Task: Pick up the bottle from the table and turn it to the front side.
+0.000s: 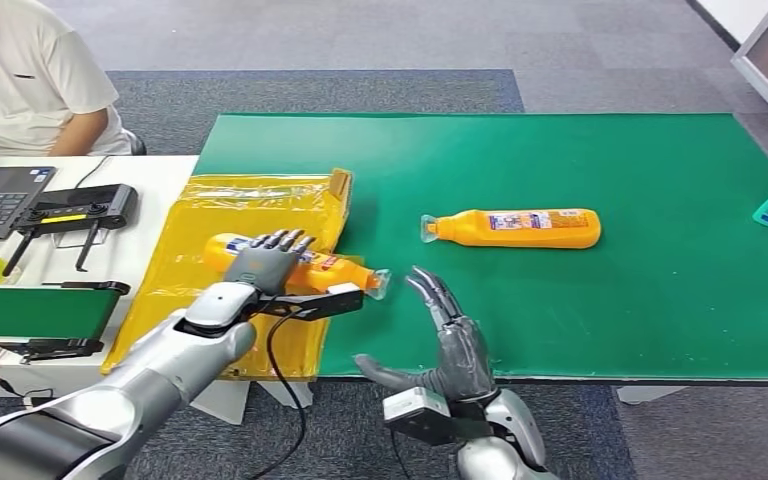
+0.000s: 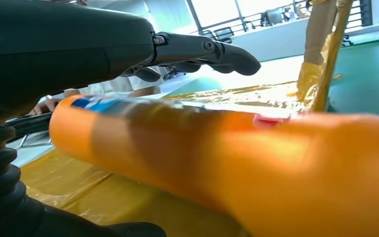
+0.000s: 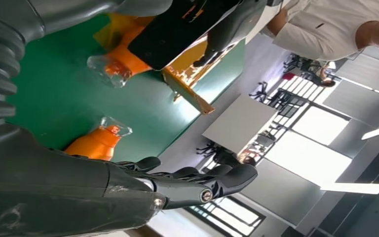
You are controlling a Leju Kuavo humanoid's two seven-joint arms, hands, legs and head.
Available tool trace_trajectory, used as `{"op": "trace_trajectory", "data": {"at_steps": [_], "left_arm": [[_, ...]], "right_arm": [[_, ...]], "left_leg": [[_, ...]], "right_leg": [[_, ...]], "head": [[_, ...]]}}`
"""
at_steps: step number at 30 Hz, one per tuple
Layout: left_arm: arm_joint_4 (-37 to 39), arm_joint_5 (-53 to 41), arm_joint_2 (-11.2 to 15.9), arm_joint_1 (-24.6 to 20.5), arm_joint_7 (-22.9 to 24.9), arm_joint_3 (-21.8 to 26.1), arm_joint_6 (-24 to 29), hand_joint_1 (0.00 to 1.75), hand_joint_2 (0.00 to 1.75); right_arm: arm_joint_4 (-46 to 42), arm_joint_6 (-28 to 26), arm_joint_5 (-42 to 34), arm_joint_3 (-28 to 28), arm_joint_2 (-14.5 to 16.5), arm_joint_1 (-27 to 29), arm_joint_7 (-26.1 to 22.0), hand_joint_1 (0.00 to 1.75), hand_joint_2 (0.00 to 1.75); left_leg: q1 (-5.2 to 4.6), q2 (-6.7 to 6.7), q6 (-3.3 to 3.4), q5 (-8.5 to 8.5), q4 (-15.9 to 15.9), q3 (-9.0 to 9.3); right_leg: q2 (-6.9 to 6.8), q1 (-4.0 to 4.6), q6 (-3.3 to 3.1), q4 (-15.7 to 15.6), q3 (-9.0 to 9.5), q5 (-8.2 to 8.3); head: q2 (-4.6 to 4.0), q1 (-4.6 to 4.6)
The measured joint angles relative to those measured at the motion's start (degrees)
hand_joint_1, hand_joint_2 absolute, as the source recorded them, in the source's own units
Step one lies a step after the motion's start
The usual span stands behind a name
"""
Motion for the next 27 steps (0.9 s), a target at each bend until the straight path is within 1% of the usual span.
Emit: {"op": "trace_trajectory", "data": {"at_steps": [4, 12, 16, 20, 23, 26, 27], "left_arm": [[-3.1, 2.9, 0.6, 1.7, -2.6, 0.8, 0.6, 0.00, 1.75], [-15.8, 7.3, 1.9, 10.8, -5.6, 1.4, 1.3, 0.00, 1.75], [-26.4, 12.1, 2.8, 16.7, -8.5, 1.0, -0.4, 0.00, 1.75], [-38.0, 17.7, 4.5, 22.4, -11.9, -0.6, -1.6, 0.00, 1.75], [-47.2, 23.1, 5.8, 27.2, -15.5, -1.7, -0.5, 0.00, 1.75], [-54.4, 29.0, 6.4, 30.8, -18.4, -1.9, 1.3, 0.00, 1.75], [-57.2, 30.7, 6.5, 32.7, -19.2, -1.8, 2.1, 0.00, 1.75]], "right_arm": [[0.3, 0.0, 0.1, -1.3, 0.4, 0.3, -0.1, 0.00, 1.75], [0.8, 0.0, 0.2, -3.4, 0.8, 0.9, -0.5, 0.00, 1.75], [0.8, 0.0, 0.4, -4.3, 0.9, 1.3, -0.5, 0.00, 1.75], [0.8, -0.3, 0.9, -5.1, 0.9, 1.7, -0.6, 0.00, 1.75], [0.8, -0.6, 1.0, -5.9, 0.9, 2.2, -0.5, 0.00, 1.75], [0.4, -0.8, 1.2, -6.6, 0.9, 2.7, -0.1, 0.00, 1.75], [0.2, -0.7, 1.5, -6.7, 0.9, 3.0, 0.3, 0.00, 1.75]], "left_leg": [[0.00, 0.00, 0.00, 0.00, 0.0, 0.00], [0.00, 0.00, 0.01, -0.01, 0.0, -0.03], [0.00, 0.00, 0.02, -0.02, 0.0, -0.04], [0.00, 0.00, 0.02, -0.03, 0.0, -0.07], [0.00, 0.01, 0.03, -0.04, 0.0, -0.10], [0.00, 0.00, 0.02, -0.05, 0.0, -0.17], [0.00, 0.02, -0.02, -0.09, 0.0, -0.15]], "right_leg": [[0.00, 0.00, 0.00, 0.0, 0.00, 0.00], [0.00, 0.00, 0.00, 0.0, -0.02, -0.01], [0.00, 0.00, 0.00, 0.0, -0.02, -0.02], [0.00, 0.00, 0.00, 0.0, -0.06, -0.02], [0.01, 0.00, 0.01, 0.0, -0.09, -0.04], [0.01, 0.00, 0.03, 0.0, -0.11, -0.07], [0.07, 0.00, 0.02, 0.0, -0.14, -0.06]], "head": [[0.00, 0.00], [0.00, 0.01], [0.00, 0.00], [0.00, 0.00], [0.00, 0.00], [0.00, 0.02], [0.00, 0.00]]}}
